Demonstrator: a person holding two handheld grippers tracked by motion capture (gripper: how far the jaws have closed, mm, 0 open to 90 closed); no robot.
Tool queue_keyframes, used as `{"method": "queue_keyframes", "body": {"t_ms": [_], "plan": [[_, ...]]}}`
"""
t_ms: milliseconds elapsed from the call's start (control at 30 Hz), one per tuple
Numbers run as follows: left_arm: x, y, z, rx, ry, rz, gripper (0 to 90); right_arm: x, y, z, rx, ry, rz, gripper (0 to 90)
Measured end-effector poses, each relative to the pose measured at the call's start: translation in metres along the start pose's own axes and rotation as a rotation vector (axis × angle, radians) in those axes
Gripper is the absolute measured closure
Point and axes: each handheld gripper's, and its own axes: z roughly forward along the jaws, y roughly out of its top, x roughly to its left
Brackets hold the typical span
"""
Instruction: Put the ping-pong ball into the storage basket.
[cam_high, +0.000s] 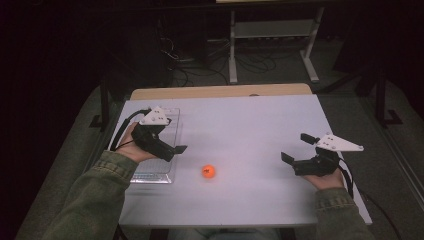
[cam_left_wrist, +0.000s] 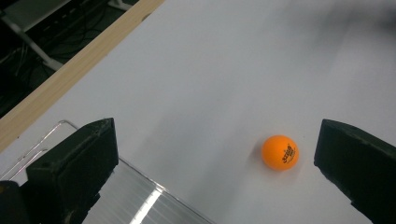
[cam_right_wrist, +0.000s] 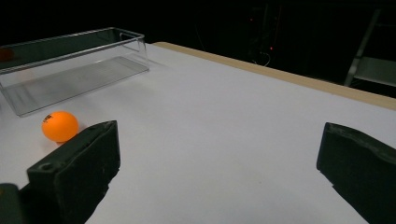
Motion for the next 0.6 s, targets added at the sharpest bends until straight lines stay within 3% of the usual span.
{"method": "queue_keyframes", "body": {"t_ms": [600], "plan": [[-0.006,0.016,0.016,0.086,-0.069,0.071,0.0,0.001,0.000,0.000,0.003,0.005,0.000,0.0]]}}
